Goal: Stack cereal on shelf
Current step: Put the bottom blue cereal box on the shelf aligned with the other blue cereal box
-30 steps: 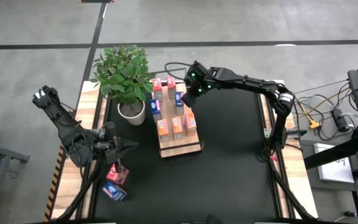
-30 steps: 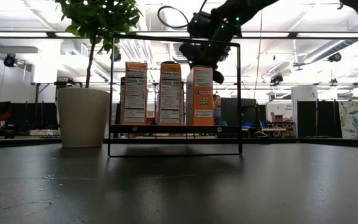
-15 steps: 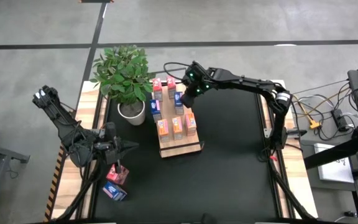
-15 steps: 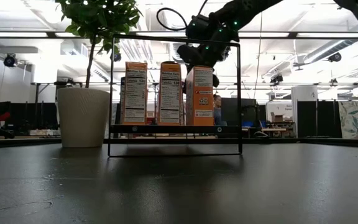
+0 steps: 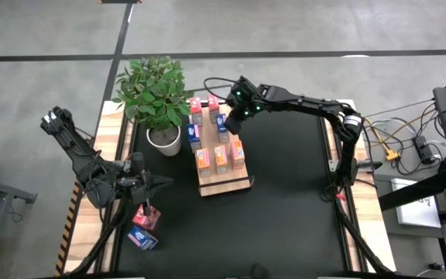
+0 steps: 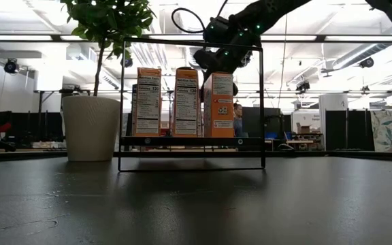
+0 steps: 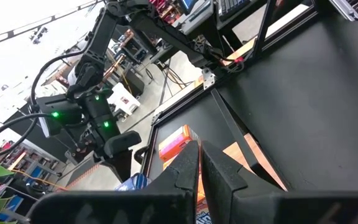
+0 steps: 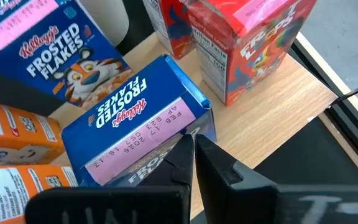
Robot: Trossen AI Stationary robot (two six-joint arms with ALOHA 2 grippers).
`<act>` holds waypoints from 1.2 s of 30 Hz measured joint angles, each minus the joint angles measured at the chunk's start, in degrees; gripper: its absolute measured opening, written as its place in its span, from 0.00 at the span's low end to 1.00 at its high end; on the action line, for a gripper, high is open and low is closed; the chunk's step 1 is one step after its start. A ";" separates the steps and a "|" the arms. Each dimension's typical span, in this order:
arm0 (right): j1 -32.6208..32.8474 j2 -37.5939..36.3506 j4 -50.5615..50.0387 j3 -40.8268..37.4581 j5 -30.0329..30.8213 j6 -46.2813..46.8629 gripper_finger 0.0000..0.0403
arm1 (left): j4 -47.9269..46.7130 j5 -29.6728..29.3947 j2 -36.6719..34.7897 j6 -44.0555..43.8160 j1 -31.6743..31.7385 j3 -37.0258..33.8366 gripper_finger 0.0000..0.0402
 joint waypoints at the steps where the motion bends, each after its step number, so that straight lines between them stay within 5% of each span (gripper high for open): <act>1: -0.16 0.00 -0.31 -0.02 -0.01 -0.17 0.02 | 0.00 0.00 0.00 0.00 0.00 0.00 0.00; 36: -1.19 4.35 2.10 -0.23 -6.05 1.65 0.02 | -0.13 0.04 -0.02 -0.24 -0.61 0.00 0.00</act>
